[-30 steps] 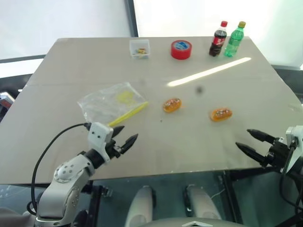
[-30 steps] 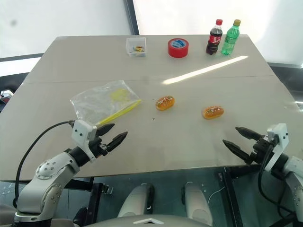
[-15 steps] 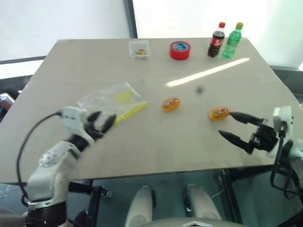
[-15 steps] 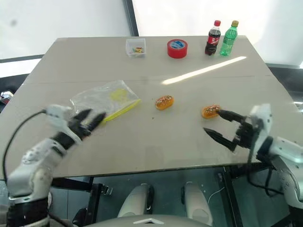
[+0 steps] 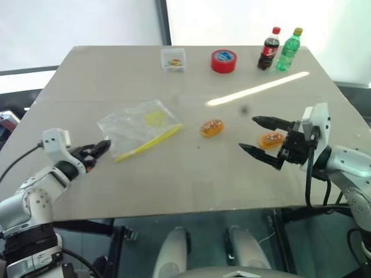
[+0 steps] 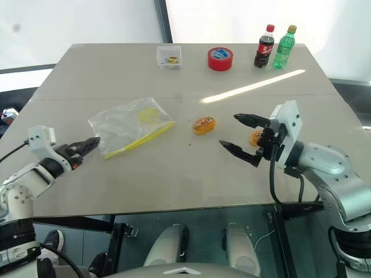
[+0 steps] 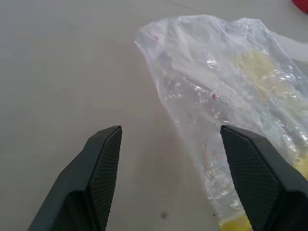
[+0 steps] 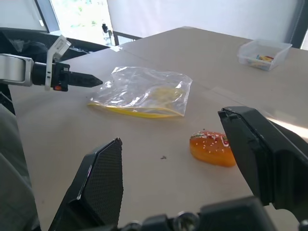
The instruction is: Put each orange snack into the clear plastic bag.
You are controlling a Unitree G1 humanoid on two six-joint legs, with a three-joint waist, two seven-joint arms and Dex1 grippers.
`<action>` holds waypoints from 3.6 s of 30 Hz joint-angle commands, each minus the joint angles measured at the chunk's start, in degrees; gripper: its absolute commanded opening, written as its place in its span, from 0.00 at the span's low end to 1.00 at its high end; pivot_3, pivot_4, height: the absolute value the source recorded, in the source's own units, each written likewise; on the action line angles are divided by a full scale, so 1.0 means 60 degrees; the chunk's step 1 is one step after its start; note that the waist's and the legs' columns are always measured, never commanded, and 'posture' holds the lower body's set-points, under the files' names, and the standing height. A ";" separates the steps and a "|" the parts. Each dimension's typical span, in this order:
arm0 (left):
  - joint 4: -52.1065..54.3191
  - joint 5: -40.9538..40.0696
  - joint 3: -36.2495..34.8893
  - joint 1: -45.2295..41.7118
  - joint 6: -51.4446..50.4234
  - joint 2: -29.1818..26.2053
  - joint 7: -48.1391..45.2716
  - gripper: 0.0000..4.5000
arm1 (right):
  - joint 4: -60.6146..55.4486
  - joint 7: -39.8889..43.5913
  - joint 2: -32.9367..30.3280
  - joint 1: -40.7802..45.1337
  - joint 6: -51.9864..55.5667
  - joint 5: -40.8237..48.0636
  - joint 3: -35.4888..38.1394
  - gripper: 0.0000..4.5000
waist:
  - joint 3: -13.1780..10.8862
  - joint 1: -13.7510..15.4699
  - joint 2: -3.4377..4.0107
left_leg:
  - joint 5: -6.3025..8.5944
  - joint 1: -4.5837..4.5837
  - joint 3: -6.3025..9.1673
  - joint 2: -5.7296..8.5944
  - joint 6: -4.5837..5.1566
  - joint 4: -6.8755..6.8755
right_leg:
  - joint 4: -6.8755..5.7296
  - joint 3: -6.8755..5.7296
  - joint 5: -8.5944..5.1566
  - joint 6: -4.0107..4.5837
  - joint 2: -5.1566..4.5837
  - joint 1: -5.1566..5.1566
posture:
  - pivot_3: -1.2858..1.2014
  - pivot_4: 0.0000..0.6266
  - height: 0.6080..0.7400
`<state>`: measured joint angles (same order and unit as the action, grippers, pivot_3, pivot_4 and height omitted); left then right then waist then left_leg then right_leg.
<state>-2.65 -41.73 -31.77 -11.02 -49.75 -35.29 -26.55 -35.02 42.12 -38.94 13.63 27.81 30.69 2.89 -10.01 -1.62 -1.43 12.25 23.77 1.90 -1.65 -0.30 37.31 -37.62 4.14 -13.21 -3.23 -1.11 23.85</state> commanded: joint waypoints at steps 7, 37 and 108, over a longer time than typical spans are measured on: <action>0.0489 -0.0308 0.1103 -0.0164 -0.0815 0.0864 0.0262 0.77 | -0.0386 -0.0314 0.0229 0.0535 0.0004 -0.0099 -0.0217 0.82 | 0.0006 -0.0035 0.0010 | -0.0001 -0.0014 0.0004 -0.0004 0.0000 0.0000 | -0.0019 0.0000 0.0000 0.0000 0.0011 -0.0002 | 0.52 0.24 1.00; 0.2157 -0.5650 -0.0132 -0.0016 -0.3043 0.1950 0.0291 0.00 | 0.2285 -0.1156 0.0352 0.1187 -0.1934 -0.4681 -0.2807 0.83 | 0.0002 0.0075 0.0002 | -0.0002 -0.0007 0.0008 0.0012 0.0001 0.0007 | -0.0006 0.0001 -0.0001 -0.0001 -0.0003 -0.0005 | 0.52 0.24 1.00; 0.4466 -0.0737 0.4360 -0.1142 0.2520 -0.0638 0.0145 0.70 | 1.0539 -0.5259 0.4222 0.6760 -0.4448 -1.0972 -0.3809 0.00 | -0.0025 -0.0237 -0.0016 | -0.0007 0.0008 -0.0007 0.0022 -0.0009 -0.0160 | 0.0028 0.0032 0.0040 0.0021 0.0006 0.0080 | 0.52 0.24 1.00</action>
<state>23.25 -52.83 -7.64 -17.74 -38.37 -37.99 -24.80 29.03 12.26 -14.22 52.22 -0.75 -35.12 -21.43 -10.15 -3.04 -1.53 12.20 23.85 1.87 -1.52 -0.36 36.35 -37.50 4.33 -12.99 -3.08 -1.07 24.37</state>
